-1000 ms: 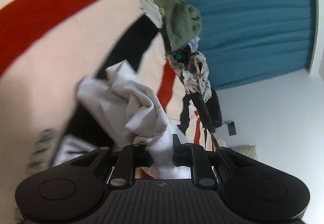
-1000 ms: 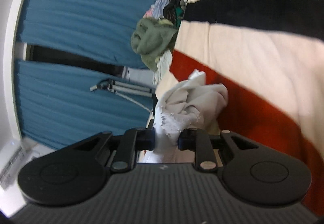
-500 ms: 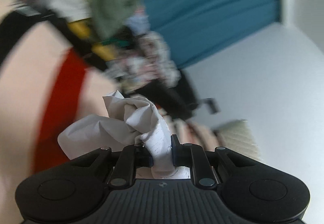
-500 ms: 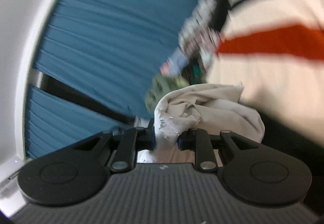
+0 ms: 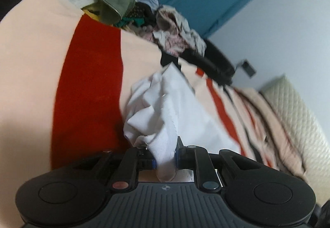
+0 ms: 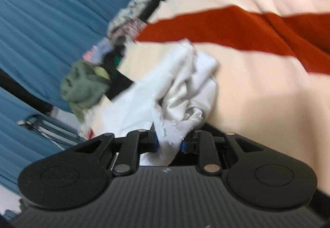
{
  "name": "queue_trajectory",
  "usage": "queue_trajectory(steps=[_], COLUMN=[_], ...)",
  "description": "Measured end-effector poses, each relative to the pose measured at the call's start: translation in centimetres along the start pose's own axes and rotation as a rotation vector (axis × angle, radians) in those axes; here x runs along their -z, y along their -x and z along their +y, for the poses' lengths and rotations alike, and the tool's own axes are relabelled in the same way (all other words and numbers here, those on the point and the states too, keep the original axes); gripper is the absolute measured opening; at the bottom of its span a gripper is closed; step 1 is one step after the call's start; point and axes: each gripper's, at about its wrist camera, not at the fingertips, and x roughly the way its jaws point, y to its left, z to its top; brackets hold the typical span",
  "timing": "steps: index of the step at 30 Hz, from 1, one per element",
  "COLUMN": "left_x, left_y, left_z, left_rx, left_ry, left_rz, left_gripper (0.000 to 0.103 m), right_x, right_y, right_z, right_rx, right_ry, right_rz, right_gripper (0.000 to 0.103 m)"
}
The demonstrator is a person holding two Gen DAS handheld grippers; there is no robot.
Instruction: Fold clothes
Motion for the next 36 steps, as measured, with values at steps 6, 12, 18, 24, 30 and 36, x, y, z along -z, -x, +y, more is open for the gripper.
queue_trajectory(steps=[6, 12, 18, 24, 30, 36], left_x=[0.1, -0.1, 0.6, 1.9, 4.9, 8.7], left_y=[1.5, 8.2, 17.1, 25.9, 32.3, 35.9], left_z=[-2.8, -6.3, -10.4, -13.8, -16.0, -16.2], left_rx=[-0.068, -0.109, -0.099, -0.108, -0.123, -0.138], left_ry=[-0.164, -0.281, -0.39, -0.491, -0.573, -0.627], left_rz=[0.028, 0.005, -0.053, -0.135, -0.21, -0.264], left_gripper=[0.053, 0.083, 0.098, 0.102, 0.103, 0.103], right_x=[0.7, 1.7, 3.7, 7.3, 9.9, 11.8], right_y=[2.5, 8.3, 15.1, 22.1, 27.1, 28.9], right_z=[-0.3, 1.9, 4.7, 5.3, 5.0, 5.0], right_rx=[0.057, 0.023, -0.045, -0.078, -0.108, -0.109], right_ry=[0.076, 0.253, 0.406, 0.52, 0.574, 0.618], right_rz=[0.071, -0.035, -0.152, -0.26, -0.33, -0.388], right_gripper=[0.044, 0.089, 0.089, 0.089, 0.089, 0.089])
